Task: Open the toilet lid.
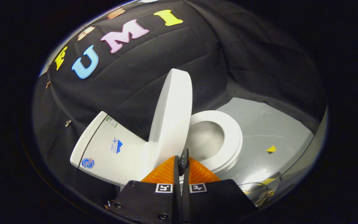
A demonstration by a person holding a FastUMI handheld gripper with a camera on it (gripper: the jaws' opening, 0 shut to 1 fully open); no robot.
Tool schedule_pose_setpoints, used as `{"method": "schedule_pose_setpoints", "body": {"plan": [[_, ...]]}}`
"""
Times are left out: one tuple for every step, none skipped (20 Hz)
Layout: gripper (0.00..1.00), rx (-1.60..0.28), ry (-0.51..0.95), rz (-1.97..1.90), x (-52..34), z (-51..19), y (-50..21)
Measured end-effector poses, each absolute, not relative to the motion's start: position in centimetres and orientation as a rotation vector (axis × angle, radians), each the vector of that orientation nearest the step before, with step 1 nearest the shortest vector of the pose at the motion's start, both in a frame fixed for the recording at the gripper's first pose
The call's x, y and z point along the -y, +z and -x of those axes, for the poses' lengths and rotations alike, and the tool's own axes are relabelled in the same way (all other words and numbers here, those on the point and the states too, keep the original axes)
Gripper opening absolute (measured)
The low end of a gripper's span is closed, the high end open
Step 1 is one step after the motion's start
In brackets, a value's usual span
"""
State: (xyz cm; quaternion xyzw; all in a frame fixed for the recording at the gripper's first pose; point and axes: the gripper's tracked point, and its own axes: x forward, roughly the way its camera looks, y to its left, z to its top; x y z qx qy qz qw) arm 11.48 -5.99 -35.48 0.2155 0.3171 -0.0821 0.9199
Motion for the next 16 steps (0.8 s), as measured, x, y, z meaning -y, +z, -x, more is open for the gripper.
{"method": "schedule_pose_setpoints", "body": {"plan": [[0.05,-0.645,-0.169,-0.428,5.3,-11.5,-34.9],[0.05,-0.639,-0.166,-0.413,4.5,-11.5,-34.3],[0.05,-0.634,-0.163,-0.393,3.9,-11.6,-33.8],[0.05,-0.629,-0.159,-0.373,3.3,-11.7,-33.5],[0.05,-0.624,-0.153,-0.356,2.6,-11.8,-33.0],[0.05,-0.618,-0.145,-0.339,1.8,-11.9,-32.4],[0.05,-0.609,-0.135,-0.321,1.0,-12.1,-31.8],[0.05,-0.602,-0.125,-0.300,0.2,-12.1,-31.2],[0.05,-0.593,-0.114,-0.277,-0.8,-12.3,-30.6],[0.05,-0.583,-0.100,-0.253,-1.8,-12.5,-30.1],[0.05,-0.573,-0.085,-0.226,-2.8,-12.6,-29.6],[0.05,-0.562,-0.067,-0.198,-4.0,-12.7,-29.2],[0.05,-0.552,-0.049,-0.172,-5.2,-12.8,-28.7],[0.05,-0.542,-0.034,-0.149,-6.2,-12.9,-28.5],[0.05,-0.527,-0.020,-0.138,-7.2,-12.9,-28.0],[0.05,-0.515,-0.004,-0.137,-8.3,-13.0,-27.7]]}}
